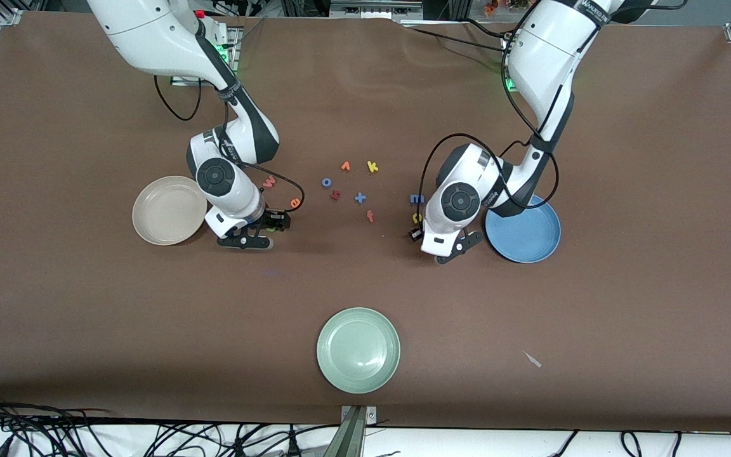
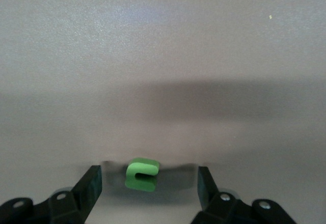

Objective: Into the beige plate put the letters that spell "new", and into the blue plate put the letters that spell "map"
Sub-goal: 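Grasp the teal letter with the left gripper while the right grasps green letter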

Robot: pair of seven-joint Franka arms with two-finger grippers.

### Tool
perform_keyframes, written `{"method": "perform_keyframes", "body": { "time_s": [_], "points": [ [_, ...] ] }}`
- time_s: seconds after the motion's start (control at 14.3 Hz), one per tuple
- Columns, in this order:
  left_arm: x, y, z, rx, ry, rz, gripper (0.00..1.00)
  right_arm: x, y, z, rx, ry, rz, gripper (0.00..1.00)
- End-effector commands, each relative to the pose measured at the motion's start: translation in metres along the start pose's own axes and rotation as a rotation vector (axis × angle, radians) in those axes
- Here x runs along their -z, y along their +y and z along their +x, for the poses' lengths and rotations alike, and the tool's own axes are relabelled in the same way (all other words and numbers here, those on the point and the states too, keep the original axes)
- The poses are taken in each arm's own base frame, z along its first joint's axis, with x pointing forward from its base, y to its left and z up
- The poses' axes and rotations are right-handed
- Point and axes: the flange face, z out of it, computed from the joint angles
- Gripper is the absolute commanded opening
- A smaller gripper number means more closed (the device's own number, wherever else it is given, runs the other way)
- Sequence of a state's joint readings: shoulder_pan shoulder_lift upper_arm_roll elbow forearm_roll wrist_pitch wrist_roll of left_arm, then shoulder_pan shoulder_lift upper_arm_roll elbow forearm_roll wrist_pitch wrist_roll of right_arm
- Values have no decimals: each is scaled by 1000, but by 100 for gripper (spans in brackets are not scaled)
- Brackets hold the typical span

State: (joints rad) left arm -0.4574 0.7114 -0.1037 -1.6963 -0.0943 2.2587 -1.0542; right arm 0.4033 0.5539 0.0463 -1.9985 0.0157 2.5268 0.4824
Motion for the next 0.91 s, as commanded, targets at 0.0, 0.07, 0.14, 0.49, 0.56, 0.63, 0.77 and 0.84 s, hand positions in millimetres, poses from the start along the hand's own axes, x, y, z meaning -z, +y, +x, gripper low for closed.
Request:
{"method": "perform_keyframes", "body": {
  "time_s": [0.0,0.07,0.14,0.49,0.56,0.63,0.77,0.84],
  "points": [
    [-3,1,0,17,-6,-10,36,-4,-5,3,-4,9,4,76],
    [-3,1,-1,15,-6,-10,35,-4,-5,3,-4,9,4,73],
    [-5,1,-1,15,-6,-8,32,-4,-5,3,-7,9,5,70],
    [9,-3,2,9,-7,7,8,-4,-7,2,-6,8,6,53],
    [23,-6,3,-7,0,36,8,-4,-7,2,-8,8,6,50],
    [38,-10,6,-29,18,72,8,-5,-7,2,-8,7,6,49],
    [65,-26,22,-51,44,123,7,-5,-7,2,-8,7,6,46],
    [73,-35,30,-92,31,140,8,-5,-8,1,-7,6,6,45]
  ]
}}
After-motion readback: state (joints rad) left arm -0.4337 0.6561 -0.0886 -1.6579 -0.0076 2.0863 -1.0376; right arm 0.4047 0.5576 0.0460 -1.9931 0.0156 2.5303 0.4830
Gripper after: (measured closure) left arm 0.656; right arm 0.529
